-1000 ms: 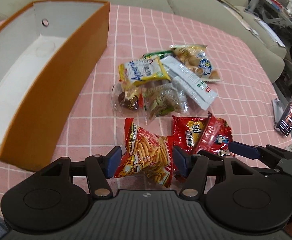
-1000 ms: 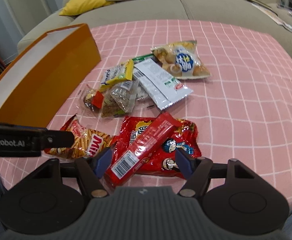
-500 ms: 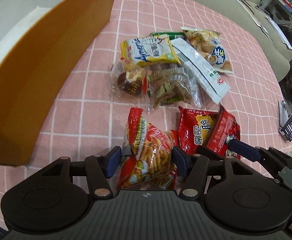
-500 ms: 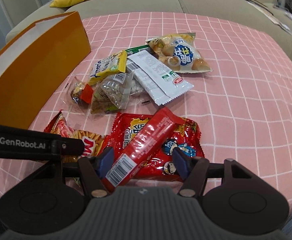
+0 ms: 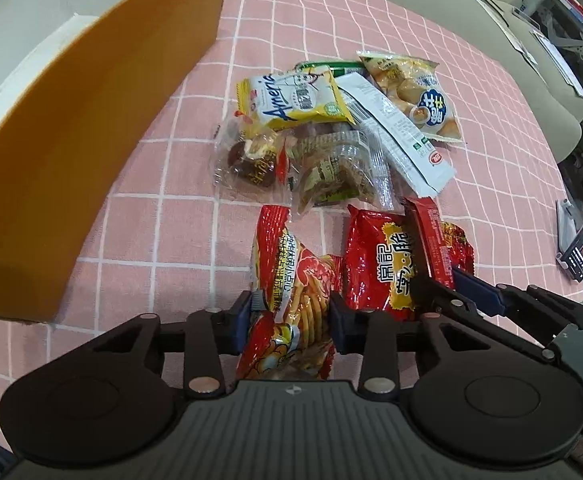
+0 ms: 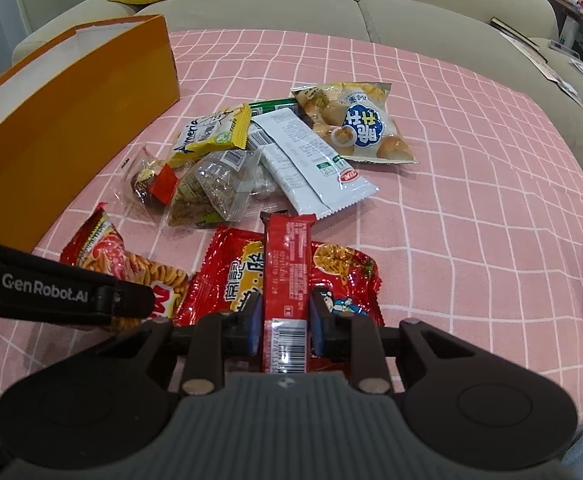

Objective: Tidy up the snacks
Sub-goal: 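Carry both snacks over the shoebox and open both tools to drop them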

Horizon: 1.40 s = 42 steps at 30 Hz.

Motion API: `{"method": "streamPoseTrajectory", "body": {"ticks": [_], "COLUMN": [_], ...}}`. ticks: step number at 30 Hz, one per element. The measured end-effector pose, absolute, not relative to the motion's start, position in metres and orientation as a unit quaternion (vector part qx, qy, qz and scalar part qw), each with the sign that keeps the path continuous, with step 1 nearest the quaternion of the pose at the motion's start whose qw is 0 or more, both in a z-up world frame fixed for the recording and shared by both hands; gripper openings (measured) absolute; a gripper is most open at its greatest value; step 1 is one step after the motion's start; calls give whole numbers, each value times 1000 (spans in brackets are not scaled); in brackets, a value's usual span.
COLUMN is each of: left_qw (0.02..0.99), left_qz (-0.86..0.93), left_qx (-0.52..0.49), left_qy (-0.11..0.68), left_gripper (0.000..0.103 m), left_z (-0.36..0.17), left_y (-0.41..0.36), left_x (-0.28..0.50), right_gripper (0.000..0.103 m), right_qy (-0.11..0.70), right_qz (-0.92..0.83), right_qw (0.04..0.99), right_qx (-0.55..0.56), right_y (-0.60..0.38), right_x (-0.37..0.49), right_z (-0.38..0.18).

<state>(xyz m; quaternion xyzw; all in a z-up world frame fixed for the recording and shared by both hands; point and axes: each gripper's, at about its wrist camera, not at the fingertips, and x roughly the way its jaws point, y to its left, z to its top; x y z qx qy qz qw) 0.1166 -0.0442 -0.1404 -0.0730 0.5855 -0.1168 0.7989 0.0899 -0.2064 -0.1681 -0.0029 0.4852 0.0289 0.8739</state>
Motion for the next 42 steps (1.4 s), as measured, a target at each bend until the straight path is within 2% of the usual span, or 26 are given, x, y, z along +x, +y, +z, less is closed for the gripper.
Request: {"method": "streamPoseTrajectory", "body": {"ticks": [13,21,32,42], "left_qw": [830,856,892,880], "left_qz": [-114,-118,-74,-18], "left_qx": [-83,-88,-80,-7], "left_qy": [540,496,438,474], "left_gripper": [41,41,41,41], "left_z": [-100,-58,5,13], "left_y": [-30,-19,49,107], "left_x": [102,93,102,141], "right_gripper": [21,21,21,21], "right_qy": [440,412,372,383], "right_qz": [60,98,201,303], "right_qw": [889,897,902,873], "right_qx": [108,126,92,19], "right_y": [-247,-235,-154,-45], "right_x": [74,75,109,155], "right_z": [-142,-109,-46,-23]}}
